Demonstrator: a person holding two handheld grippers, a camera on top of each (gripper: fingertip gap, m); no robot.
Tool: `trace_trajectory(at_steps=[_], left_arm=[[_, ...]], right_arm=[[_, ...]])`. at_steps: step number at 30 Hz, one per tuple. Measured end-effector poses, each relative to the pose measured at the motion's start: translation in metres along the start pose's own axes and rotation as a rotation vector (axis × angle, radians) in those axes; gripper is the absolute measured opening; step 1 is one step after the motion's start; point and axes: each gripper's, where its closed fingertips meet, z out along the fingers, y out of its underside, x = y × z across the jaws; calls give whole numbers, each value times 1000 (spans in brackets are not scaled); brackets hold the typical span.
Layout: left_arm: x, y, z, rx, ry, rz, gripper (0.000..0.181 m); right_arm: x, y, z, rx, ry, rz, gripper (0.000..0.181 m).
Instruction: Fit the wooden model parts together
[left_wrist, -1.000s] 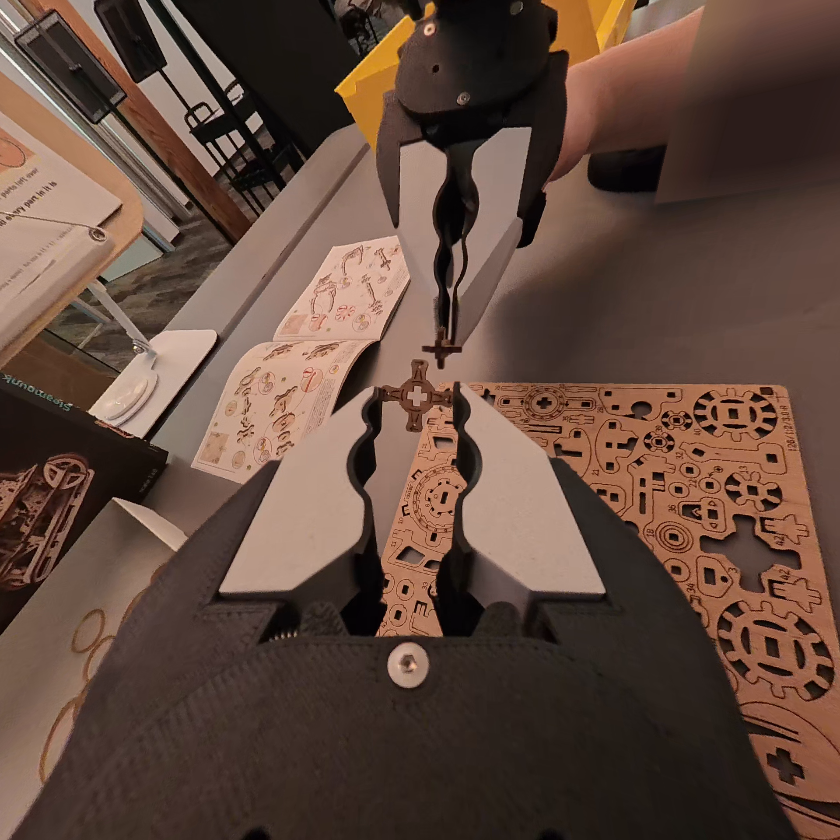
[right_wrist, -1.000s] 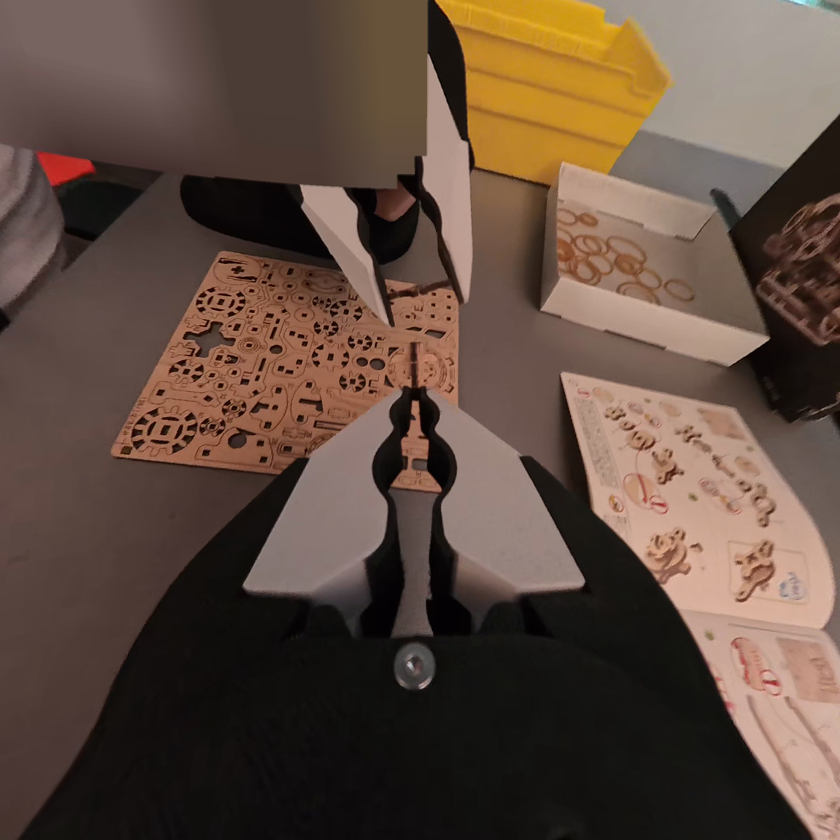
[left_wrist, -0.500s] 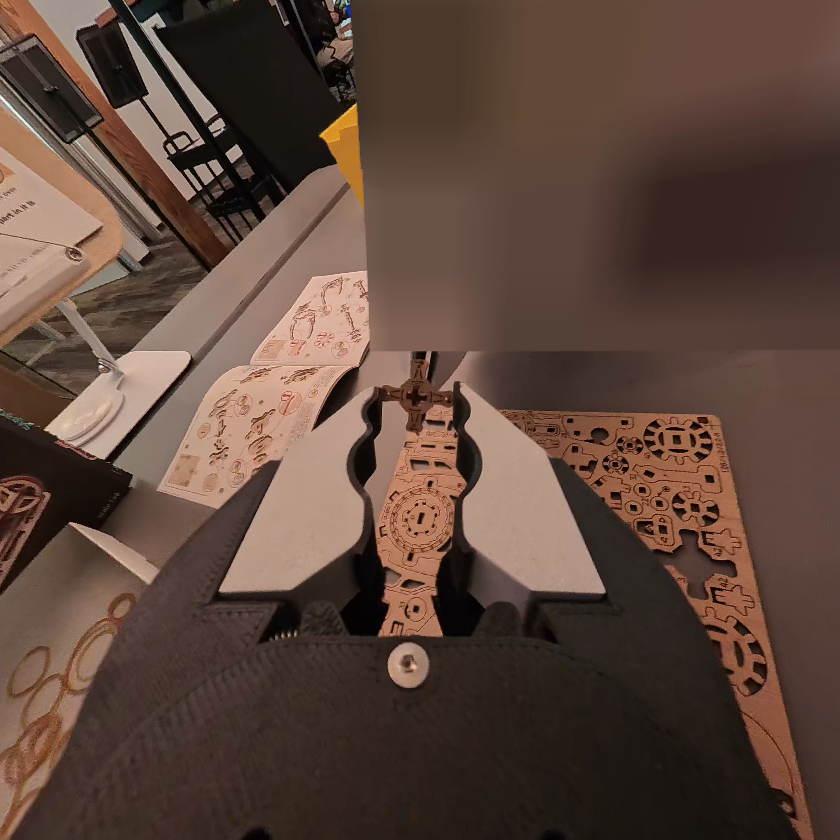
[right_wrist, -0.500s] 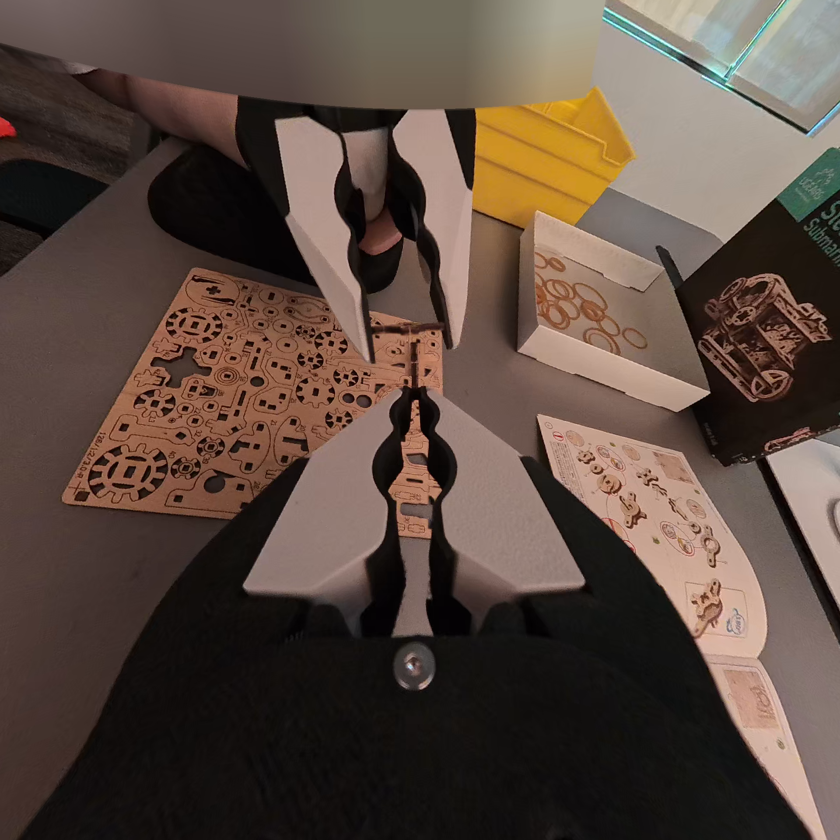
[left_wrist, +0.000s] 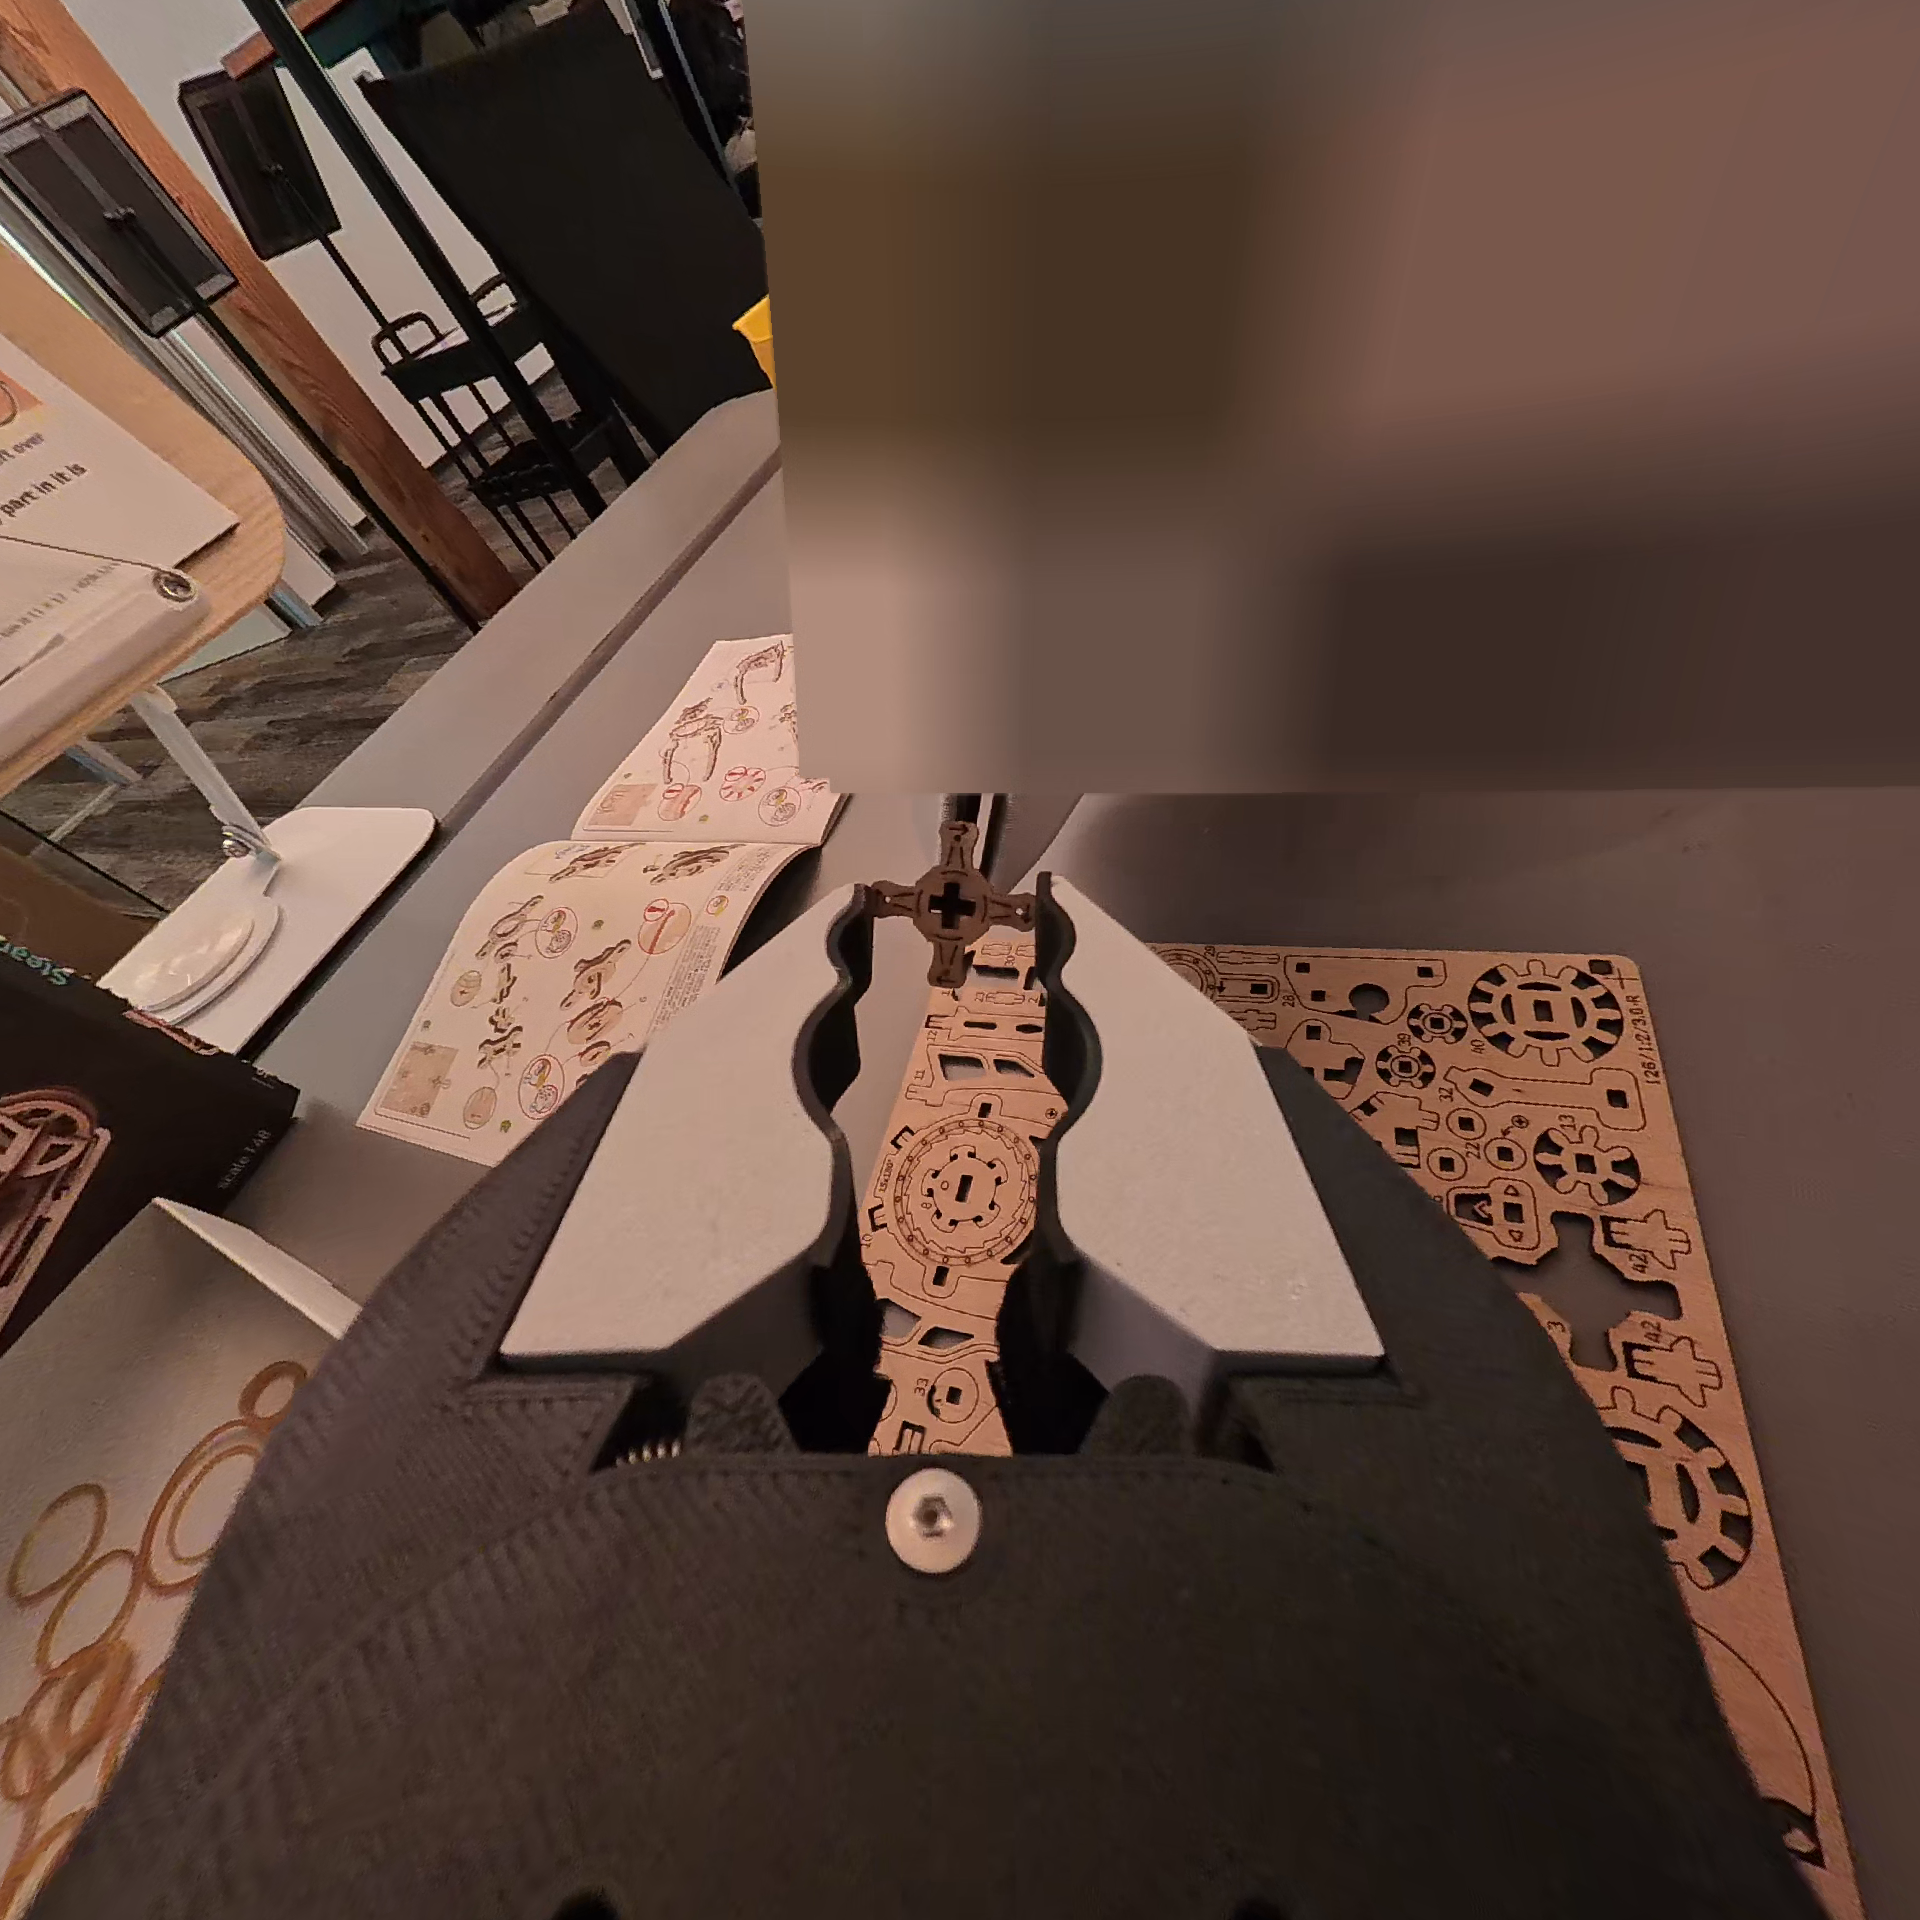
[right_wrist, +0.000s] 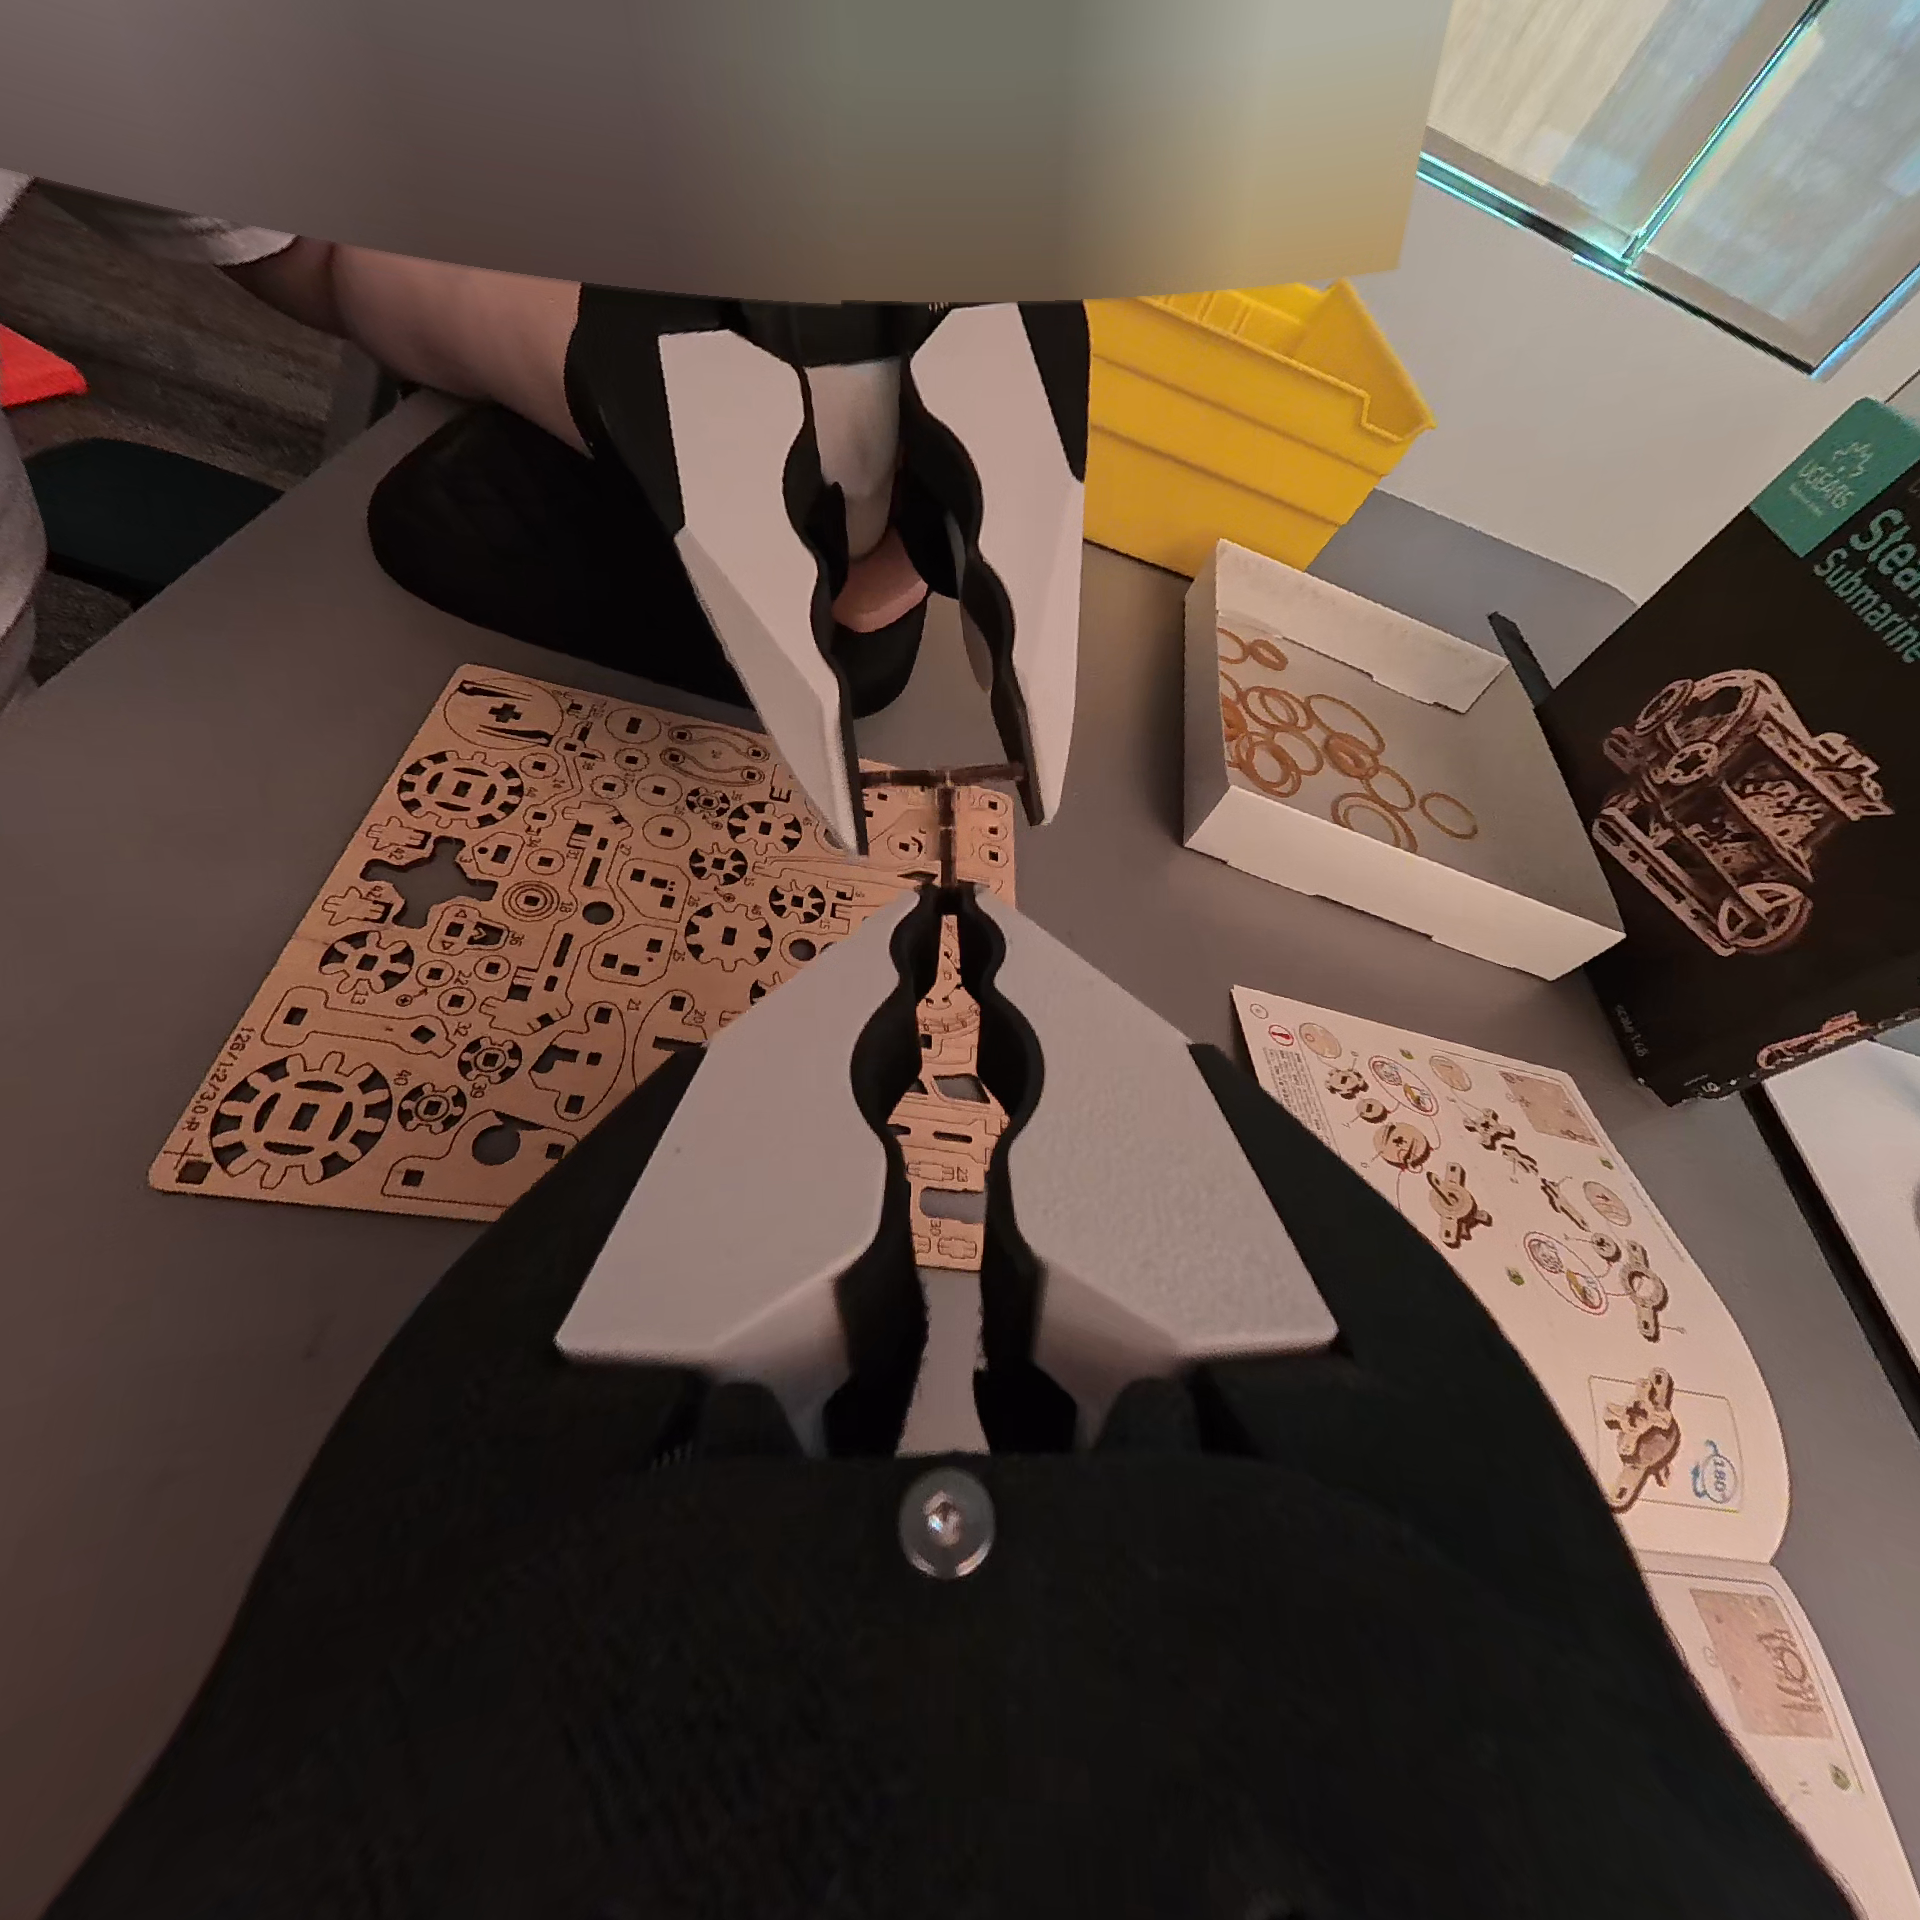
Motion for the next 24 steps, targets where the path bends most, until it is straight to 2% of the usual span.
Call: trace_trajectory(at_steps=[13, 24], left_arm=[[1, -3, -2, 27, 37, -42, 29], [1, -7, -5, 56, 64, -78, 29]], right_arm=[[-3, -3, 0, 5, 13, -58, 2], [-2, -8, -2, 49, -18, 40, 2]])
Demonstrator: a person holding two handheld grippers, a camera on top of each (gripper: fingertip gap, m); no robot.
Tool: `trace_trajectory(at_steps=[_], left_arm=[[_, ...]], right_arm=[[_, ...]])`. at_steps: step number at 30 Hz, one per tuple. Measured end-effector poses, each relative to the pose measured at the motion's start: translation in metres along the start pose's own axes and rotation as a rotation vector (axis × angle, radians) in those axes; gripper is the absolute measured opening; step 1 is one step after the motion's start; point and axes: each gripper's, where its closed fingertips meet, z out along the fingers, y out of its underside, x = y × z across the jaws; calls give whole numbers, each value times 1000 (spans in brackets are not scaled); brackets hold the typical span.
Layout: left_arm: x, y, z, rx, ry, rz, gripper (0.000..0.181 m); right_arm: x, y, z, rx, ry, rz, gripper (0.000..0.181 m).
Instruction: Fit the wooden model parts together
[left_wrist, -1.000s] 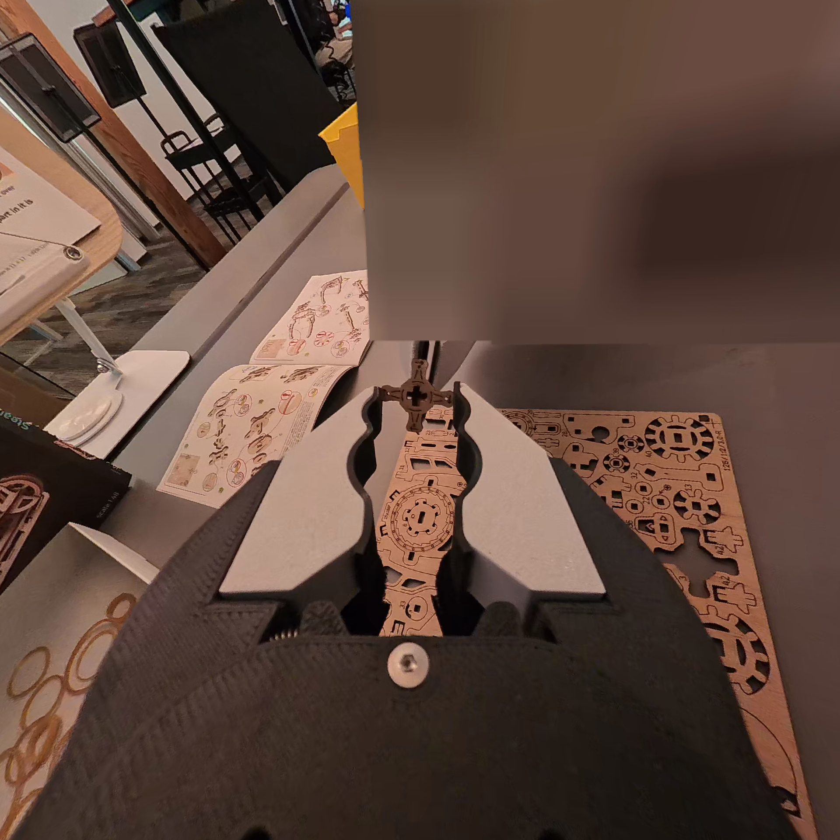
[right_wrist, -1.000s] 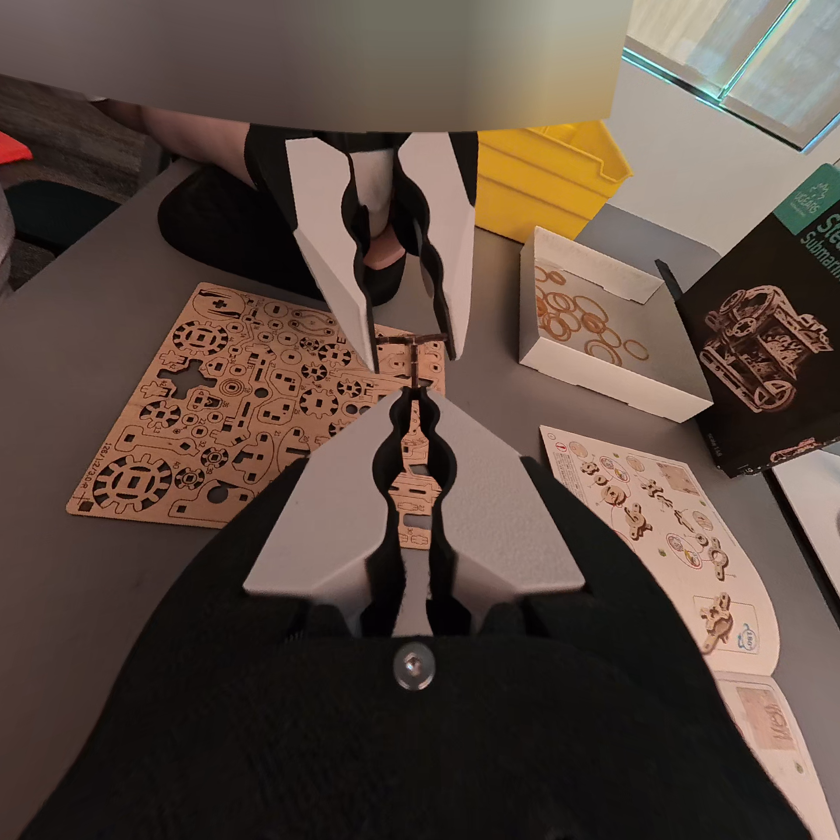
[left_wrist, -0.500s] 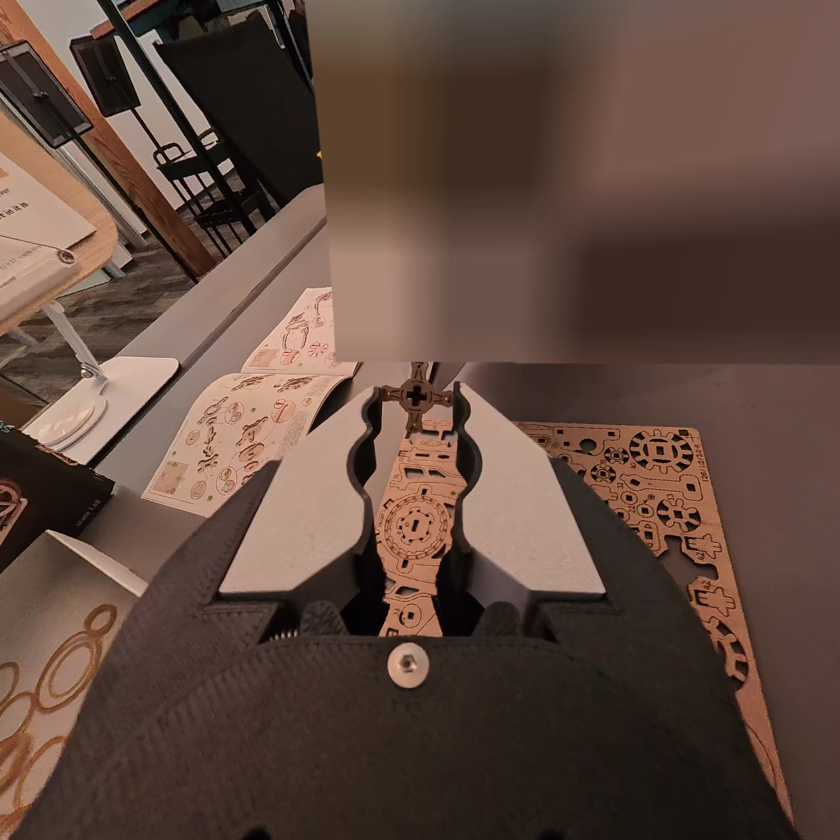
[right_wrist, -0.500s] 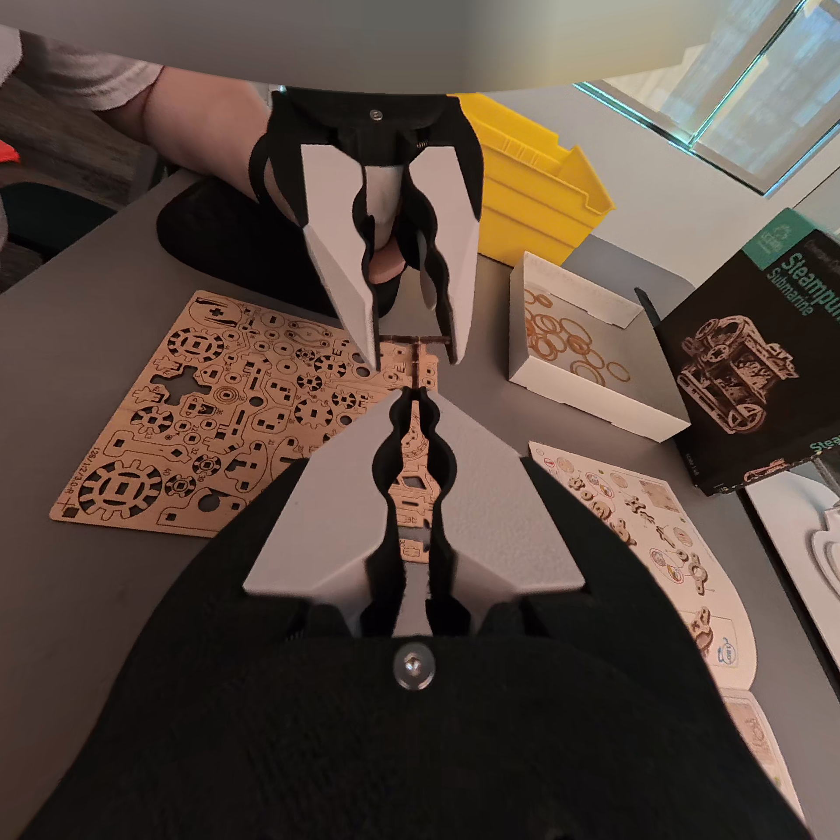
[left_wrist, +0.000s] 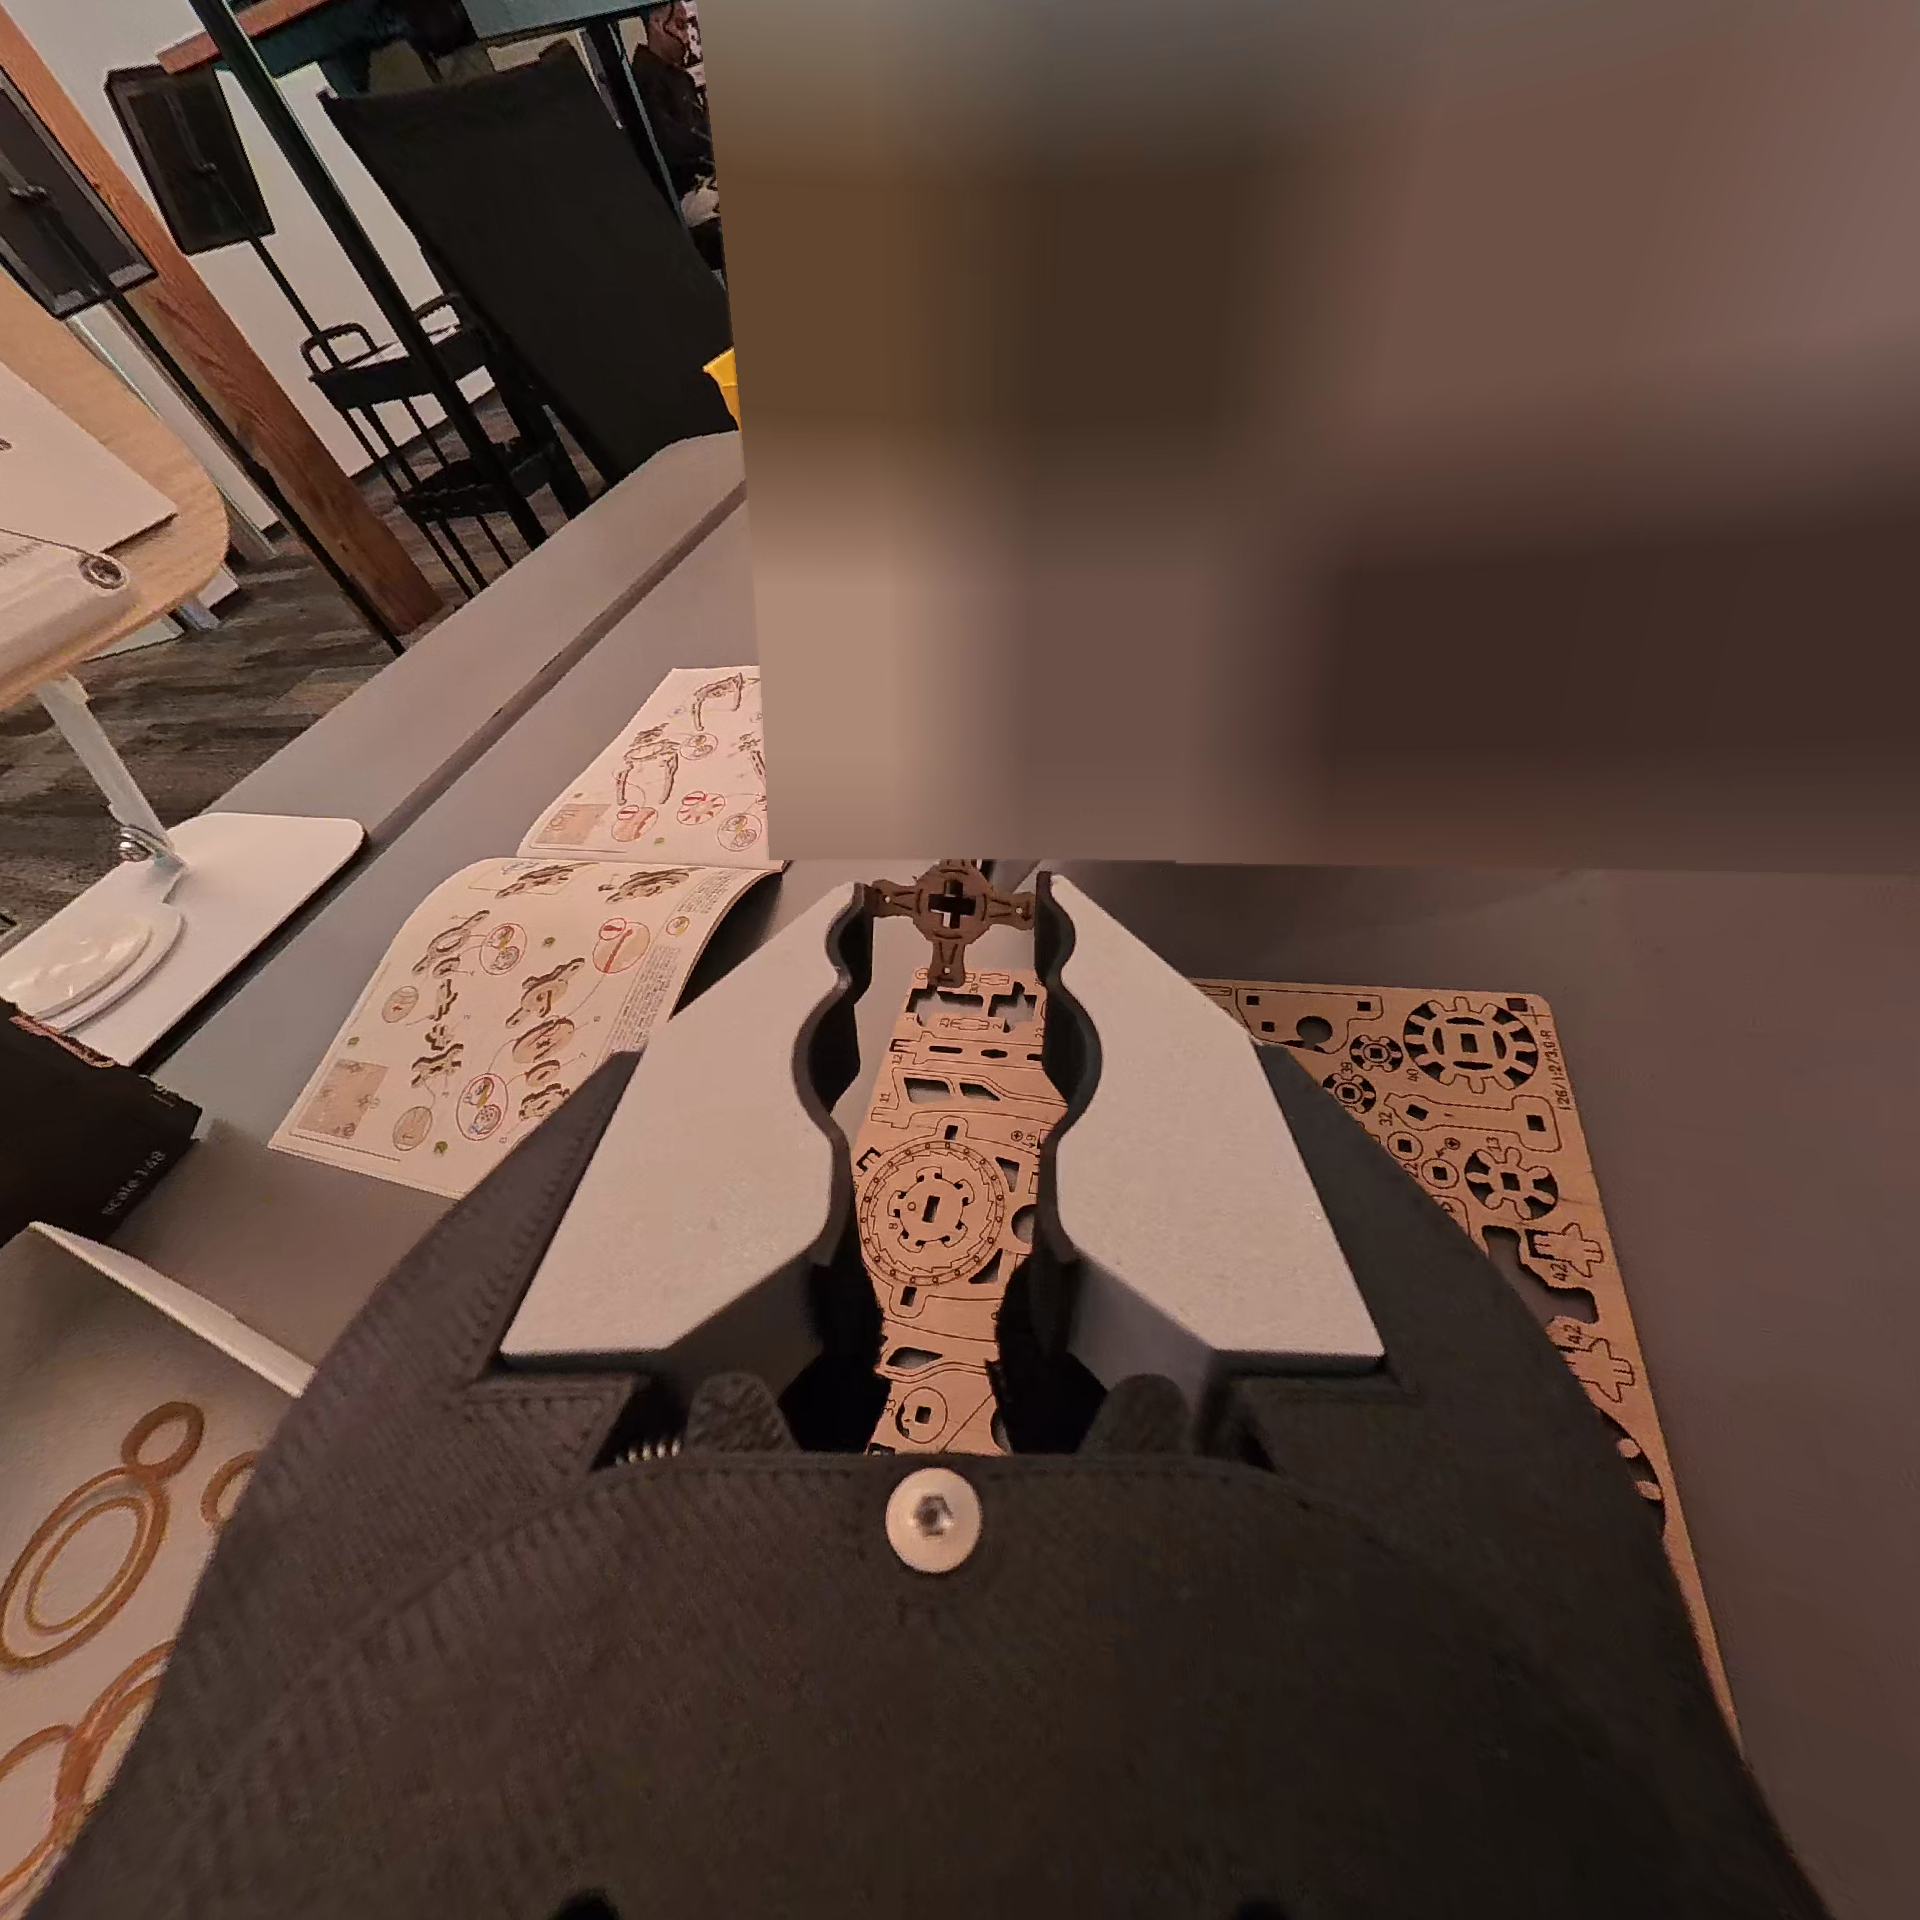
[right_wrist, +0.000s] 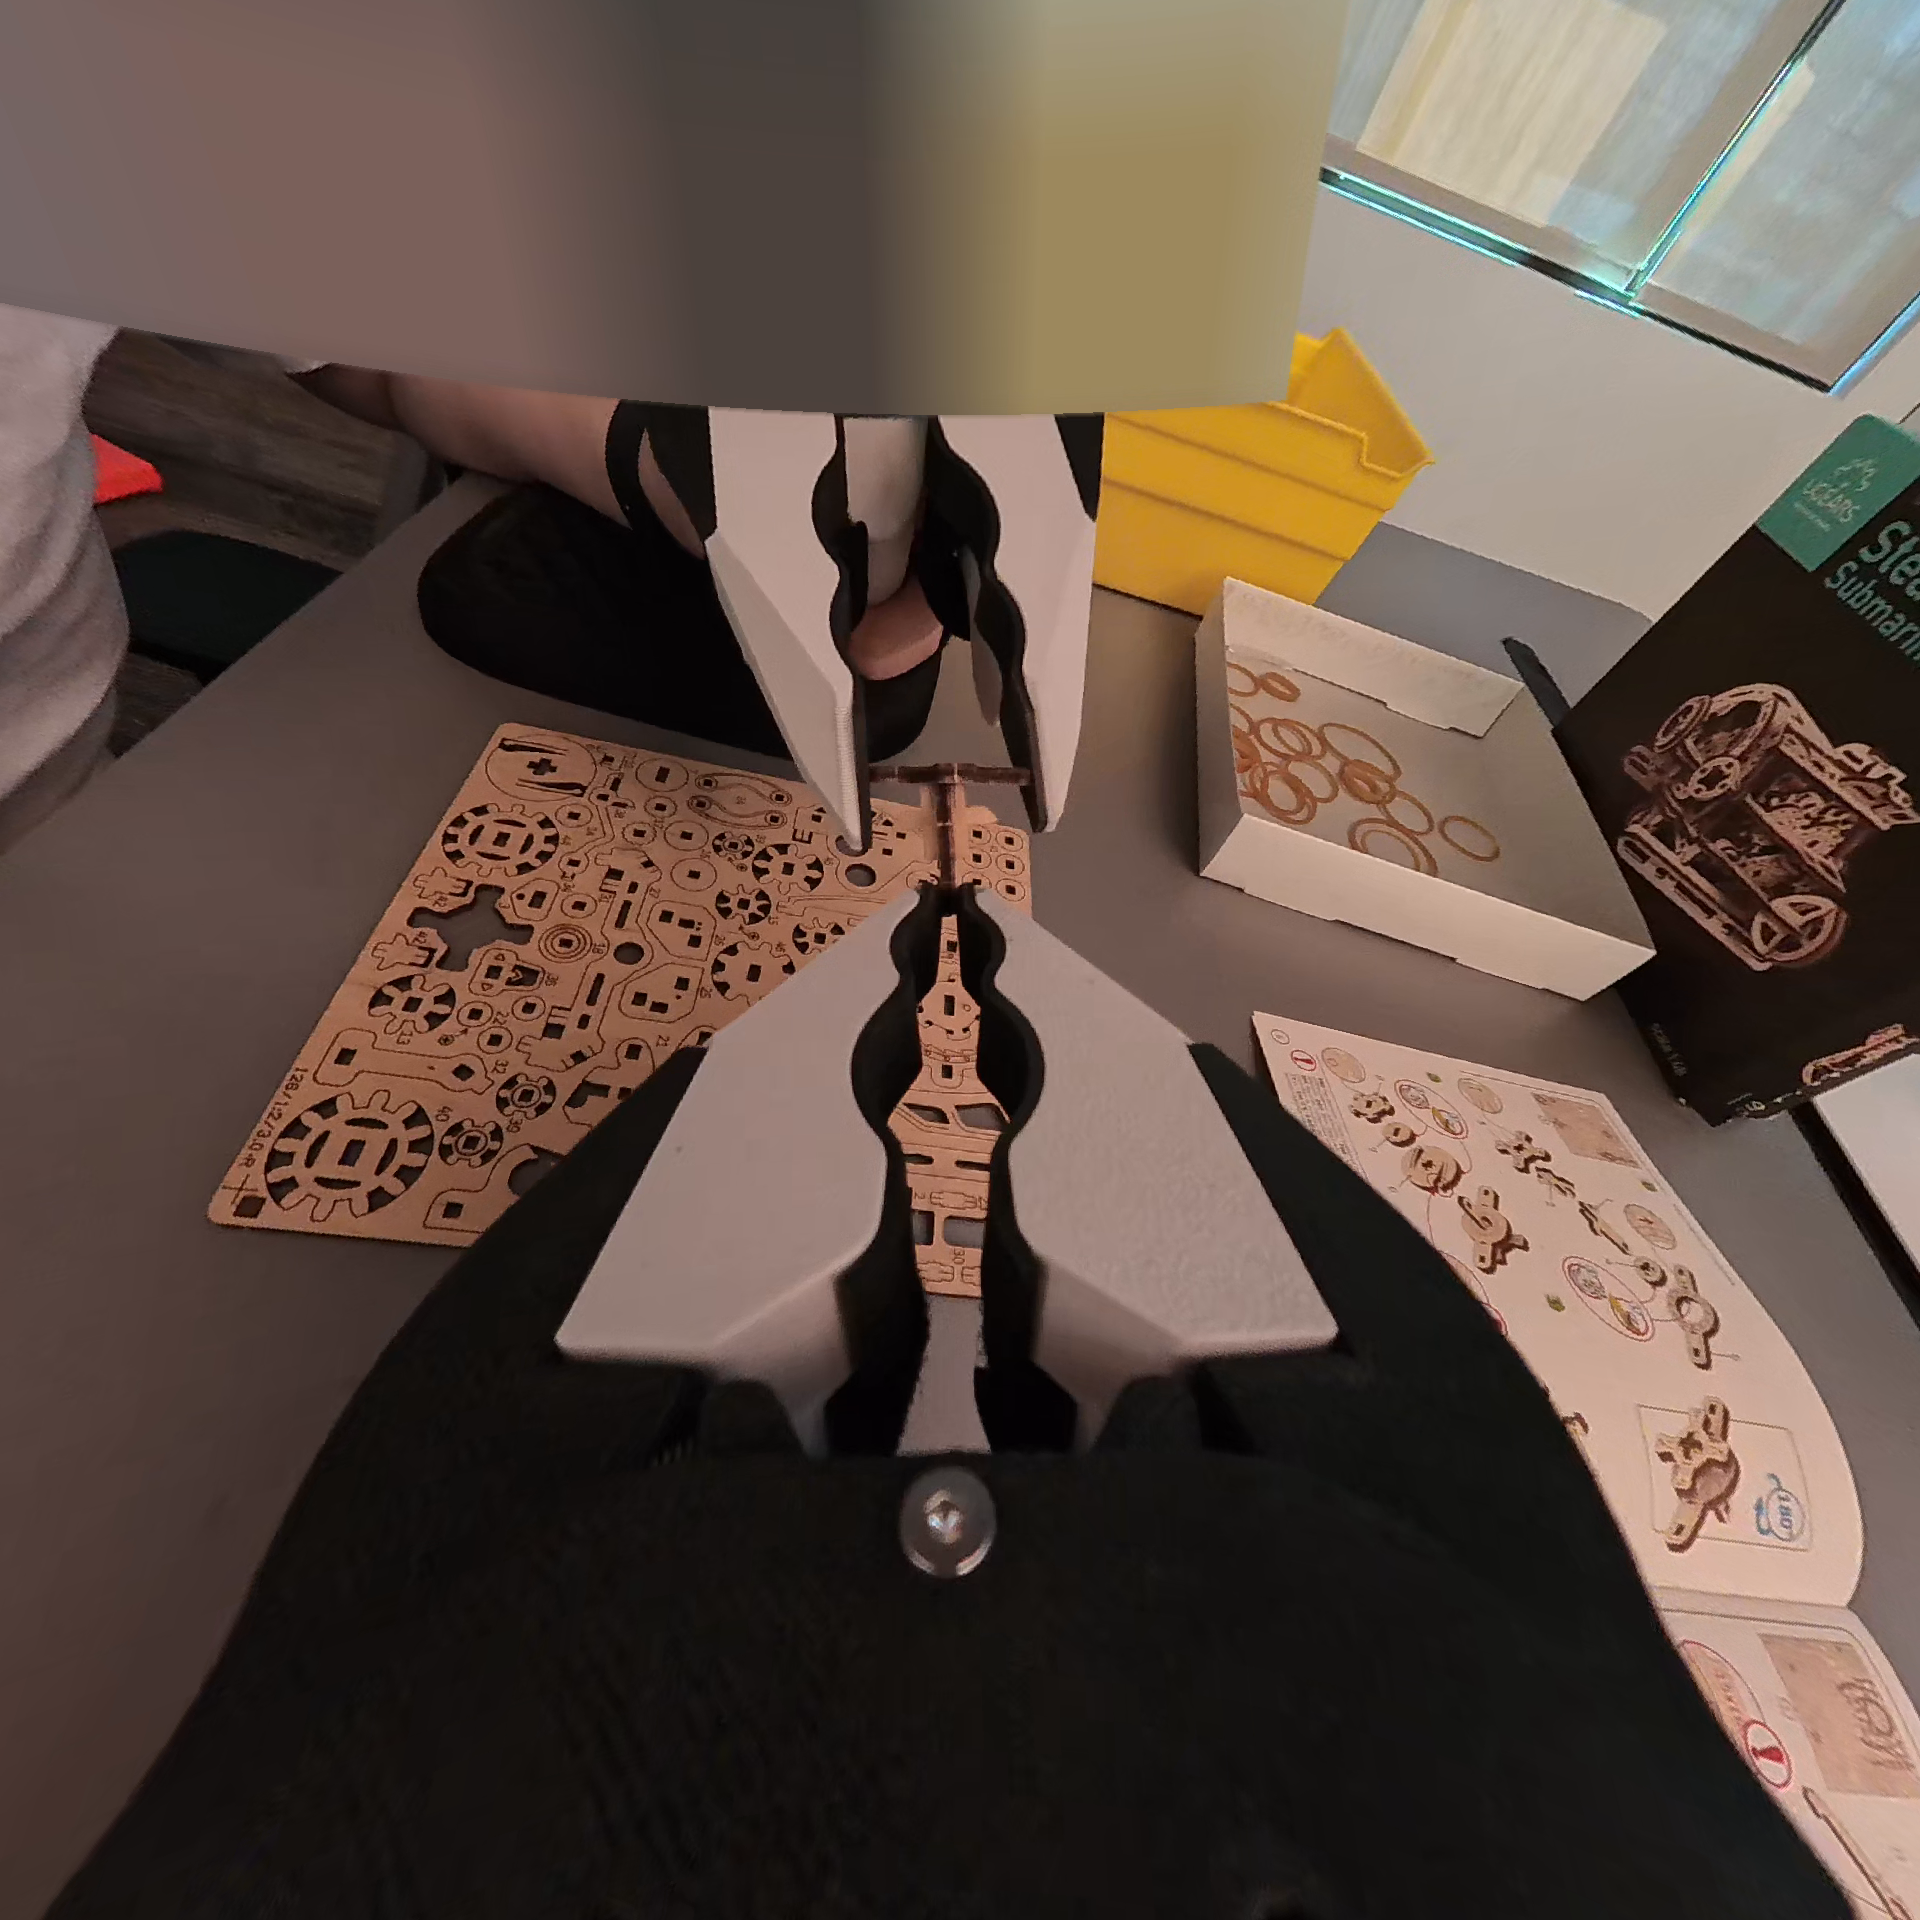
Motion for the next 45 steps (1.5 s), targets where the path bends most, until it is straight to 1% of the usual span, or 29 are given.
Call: trace_trajectory(at_steps=[11, 29, 32, 35, 37, 39, 42, 45], left_arm=[[1, -3, -1, 15, 11, -10, 29], [0, -3, -2, 21, 34, -44, 29], [-3, -2, -2, 14, 20, -49, 29], [-4, 2, 0, -8, 6, -44, 29], [-4, 3, 0, -14, 6, -47, 29], [-5, 3, 0, -14, 1, -55, 29], [-5, 3, 0, -12, 11, -62, 29], [-1, 3, -1, -10, 29, -37, 29]], right_arm=[[-1, -3, 0, 7, 4, -5, 2], [0, -4, 1, -8, -4, 73, 2], [2, -4, 1, -18, 15, 51, 2], [3, 0, 1, -53, 58, -32, 1], [3, 1, 2, -73, 72, -54, 2], [4, 2, 3, -77, 67, -1, 2], [2, 2, 4, -70, 23, 102, 2], [-1, 2, 4, -60, -22, 161, 2]])
